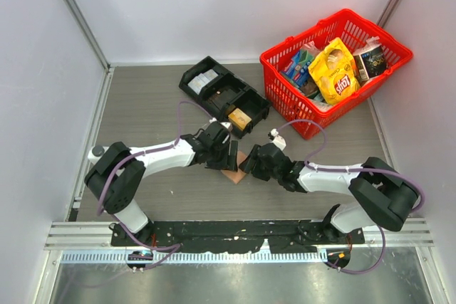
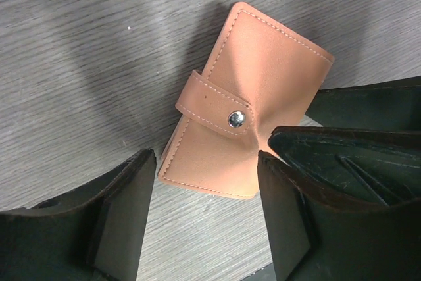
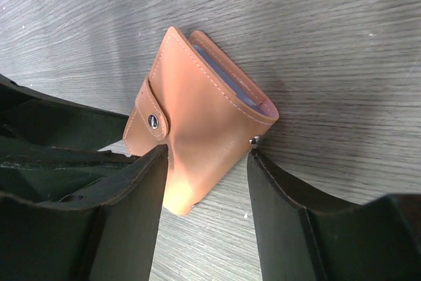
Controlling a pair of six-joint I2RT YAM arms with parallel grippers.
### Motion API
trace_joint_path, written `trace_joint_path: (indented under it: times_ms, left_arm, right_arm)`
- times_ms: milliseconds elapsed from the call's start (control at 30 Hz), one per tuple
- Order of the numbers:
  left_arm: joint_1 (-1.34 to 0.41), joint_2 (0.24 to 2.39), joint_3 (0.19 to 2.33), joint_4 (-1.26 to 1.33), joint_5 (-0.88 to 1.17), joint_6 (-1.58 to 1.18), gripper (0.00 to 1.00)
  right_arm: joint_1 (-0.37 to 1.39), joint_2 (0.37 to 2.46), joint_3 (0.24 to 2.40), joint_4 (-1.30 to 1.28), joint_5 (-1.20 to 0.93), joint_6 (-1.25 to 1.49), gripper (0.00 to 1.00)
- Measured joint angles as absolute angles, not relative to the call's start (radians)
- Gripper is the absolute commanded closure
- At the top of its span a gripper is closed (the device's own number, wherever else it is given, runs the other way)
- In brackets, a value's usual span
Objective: Take the credit cards out of the card holder
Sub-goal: Open the card holder at the center of the board.
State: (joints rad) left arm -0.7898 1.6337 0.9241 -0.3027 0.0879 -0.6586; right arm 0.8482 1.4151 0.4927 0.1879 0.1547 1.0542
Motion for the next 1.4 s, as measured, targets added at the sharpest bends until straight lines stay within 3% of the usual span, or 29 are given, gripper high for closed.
trace_joint_path:
  times_ms: [300, 533, 767, 867, 967, 1200, 1333, 1400]
  left_arm:
    - [-0.79, 1.634, 0.892, -0.258, 0.108, -0.705, 0.53]
    - [-0.784, 1.601, 0.821, -0.182, 0.11, -0.793, 0.55]
    - [-0.786, 1.55, 0.755, -0.146, 0.117, -0.885, 0.52]
    - [-0.789, 1.534, 0.755, -0.153, 0.106, -0.891, 0.4]
    - [-0.798, 1.484, 0.756, -0.192, 0.068, -0.881, 0.36]
    - [-0.851, 1.446, 0.923, -0.382, -0.106, -0.798, 0.38]
    - [-0.908, 1.524, 1.05, -0.464, -0.185, -0.741, 0.53]
    - [-0.934, 1.578, 1.102, -0.498, -0.213, -0.716, 0.56]
  right_arm:
    - [0.797, 1.42, 0.451, 0.278, 0.061, 1.079, 0.44]
    - [0.763, 1.421, 0.429, 0.31, 0.011, 1.087, 0.51]
    - [0.75, 1.448, 0.428, 0.318, -0.013, 1.067, 0.81]
    - [0.748, 1.462, 0.429, 0.335, -0.027, 1.058, 0.9]
    - [0.746, 1.477, 0.429, 0.362, -0.045, 1.053, 0.99]
    - [0.731, 1.504, 0.426, 0.409, -0.09, 1.05, 0.99]
    - [0.727, 1.506, 0.422, 0.421, -0.102, 1.049, 0.99]
    - [0.725, 1.507, 0.42, 0.426, -0.104, 1.049, 0.99]
